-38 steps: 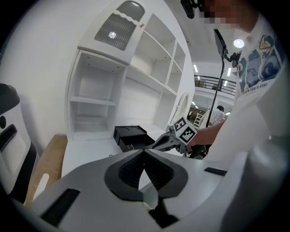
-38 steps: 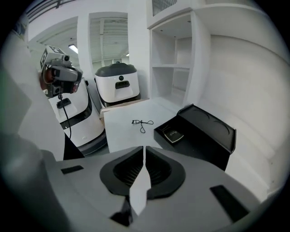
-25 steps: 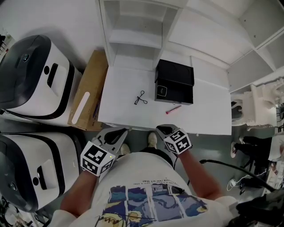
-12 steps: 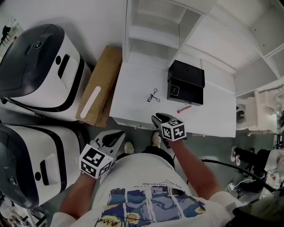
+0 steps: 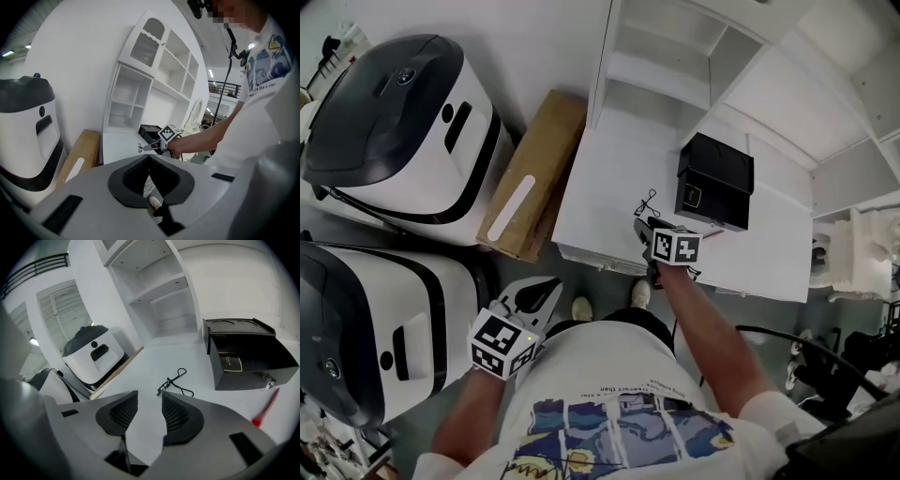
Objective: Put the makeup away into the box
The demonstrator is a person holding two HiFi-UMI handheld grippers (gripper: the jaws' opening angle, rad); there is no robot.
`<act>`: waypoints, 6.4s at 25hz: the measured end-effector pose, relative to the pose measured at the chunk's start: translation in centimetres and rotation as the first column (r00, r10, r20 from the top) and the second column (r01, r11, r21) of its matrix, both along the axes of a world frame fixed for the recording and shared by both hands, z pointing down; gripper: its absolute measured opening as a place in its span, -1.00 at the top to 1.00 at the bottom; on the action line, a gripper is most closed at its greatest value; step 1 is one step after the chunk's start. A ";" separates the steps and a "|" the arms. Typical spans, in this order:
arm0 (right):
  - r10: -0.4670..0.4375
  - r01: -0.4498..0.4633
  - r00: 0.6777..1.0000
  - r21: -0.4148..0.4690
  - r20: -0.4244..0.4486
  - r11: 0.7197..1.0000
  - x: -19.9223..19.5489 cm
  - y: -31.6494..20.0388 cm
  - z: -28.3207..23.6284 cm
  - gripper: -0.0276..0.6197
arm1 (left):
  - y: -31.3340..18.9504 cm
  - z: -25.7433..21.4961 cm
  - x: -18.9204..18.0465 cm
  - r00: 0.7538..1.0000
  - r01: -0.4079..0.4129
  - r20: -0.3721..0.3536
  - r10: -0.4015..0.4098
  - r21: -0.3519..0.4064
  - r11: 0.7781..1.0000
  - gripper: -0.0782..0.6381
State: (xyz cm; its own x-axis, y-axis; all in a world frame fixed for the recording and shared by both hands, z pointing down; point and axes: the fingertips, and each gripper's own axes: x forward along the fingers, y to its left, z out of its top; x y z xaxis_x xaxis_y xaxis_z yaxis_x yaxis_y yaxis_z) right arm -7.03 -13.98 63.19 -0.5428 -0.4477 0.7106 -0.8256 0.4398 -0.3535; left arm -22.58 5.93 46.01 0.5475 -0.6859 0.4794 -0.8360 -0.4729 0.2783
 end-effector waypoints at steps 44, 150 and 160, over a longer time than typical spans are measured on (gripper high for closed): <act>-0.150 0.166 0.980 0.126 -0.130 0.978 5.1 5.9 -4.3 0.82 | -1.5 -0.3 6.1 0.983 -0.184 -0.004 0.184 0.016 0.983 0.74; -0.072 0.105 0.974 0.149 -0.215 0.983 16.0 7.4 -6.2 0.82 | -3.2 -1.0 11.5 0.973 -0.231 0.008 0.231 0.020 0.973 0.74; -0.006 0.027 0.980 0.101 -0.201 0.995 15.6 11.1 -3.6 0.82 | -1.0 -0.5 10.9 0.965 -0.261 -0.015 0.262 0.022 0.965 0.74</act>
State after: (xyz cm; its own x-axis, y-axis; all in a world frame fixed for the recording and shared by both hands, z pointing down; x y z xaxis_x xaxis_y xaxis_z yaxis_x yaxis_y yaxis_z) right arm 8.53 -2.90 59.62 -0.4019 -0.5161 0.7564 -0.8673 0.4794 -0.1338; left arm -11.71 4.89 45.47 0.7175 -0.5270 0.4554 -0.6775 -0.6800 0.2805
